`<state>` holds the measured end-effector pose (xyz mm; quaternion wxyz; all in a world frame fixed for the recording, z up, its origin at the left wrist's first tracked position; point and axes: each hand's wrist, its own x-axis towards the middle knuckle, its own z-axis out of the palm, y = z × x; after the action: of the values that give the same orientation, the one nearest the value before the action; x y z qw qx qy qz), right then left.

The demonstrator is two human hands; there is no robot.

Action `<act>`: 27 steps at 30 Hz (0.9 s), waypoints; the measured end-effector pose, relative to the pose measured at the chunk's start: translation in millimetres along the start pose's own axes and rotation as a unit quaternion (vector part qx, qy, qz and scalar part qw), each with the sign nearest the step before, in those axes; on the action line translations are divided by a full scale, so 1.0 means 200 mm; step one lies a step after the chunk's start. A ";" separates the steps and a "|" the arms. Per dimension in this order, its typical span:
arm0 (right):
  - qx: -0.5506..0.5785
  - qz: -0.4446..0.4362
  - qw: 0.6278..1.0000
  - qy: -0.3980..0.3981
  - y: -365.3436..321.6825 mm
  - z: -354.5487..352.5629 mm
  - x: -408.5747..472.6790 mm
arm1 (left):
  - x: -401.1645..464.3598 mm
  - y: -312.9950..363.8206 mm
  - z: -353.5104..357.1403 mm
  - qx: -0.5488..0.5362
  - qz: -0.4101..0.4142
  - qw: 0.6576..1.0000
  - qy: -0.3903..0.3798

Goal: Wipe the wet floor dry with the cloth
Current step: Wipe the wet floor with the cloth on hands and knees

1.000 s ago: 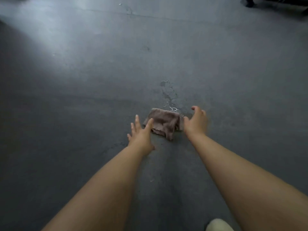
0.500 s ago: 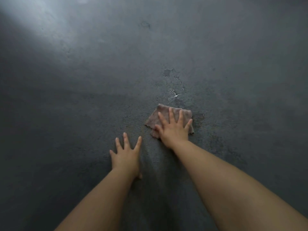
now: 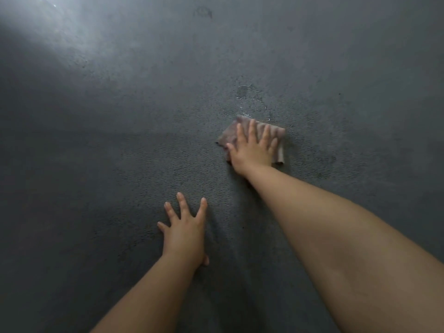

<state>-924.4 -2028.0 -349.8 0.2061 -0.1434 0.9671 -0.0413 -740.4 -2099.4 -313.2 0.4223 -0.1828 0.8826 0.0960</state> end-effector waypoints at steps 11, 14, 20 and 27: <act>-0.046 -0.067 0.997 0.003 0.07 -0.03 0.05 | -0.01 -0.01 0.00 -0.016 0.010 1.000 -0.002; -0.015 0.079 0.997 -0.001 0.30 -0.09 0.11 | -0.02 -0.01 -0.01 -0.015 0.013 1.000 -0.009; 0.014 0.097 0.995 0.019 0.13 -0.09 0.16 | -0.01 0.01 -0.01 -0.004 0.000 1.000 -0.004; -0.077 -0.162 0.983 0.026 -0.06 -0.04 0.16 | 0.06 -0.12 -0.18 -0.027 -0.006 0.990 0.138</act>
<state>-951.4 -2048.1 -353.7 0.1597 -0.3130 0.9362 -0.0029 -762.7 -2136.6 -300.8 0.2916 -0.2107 0.9286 0.0909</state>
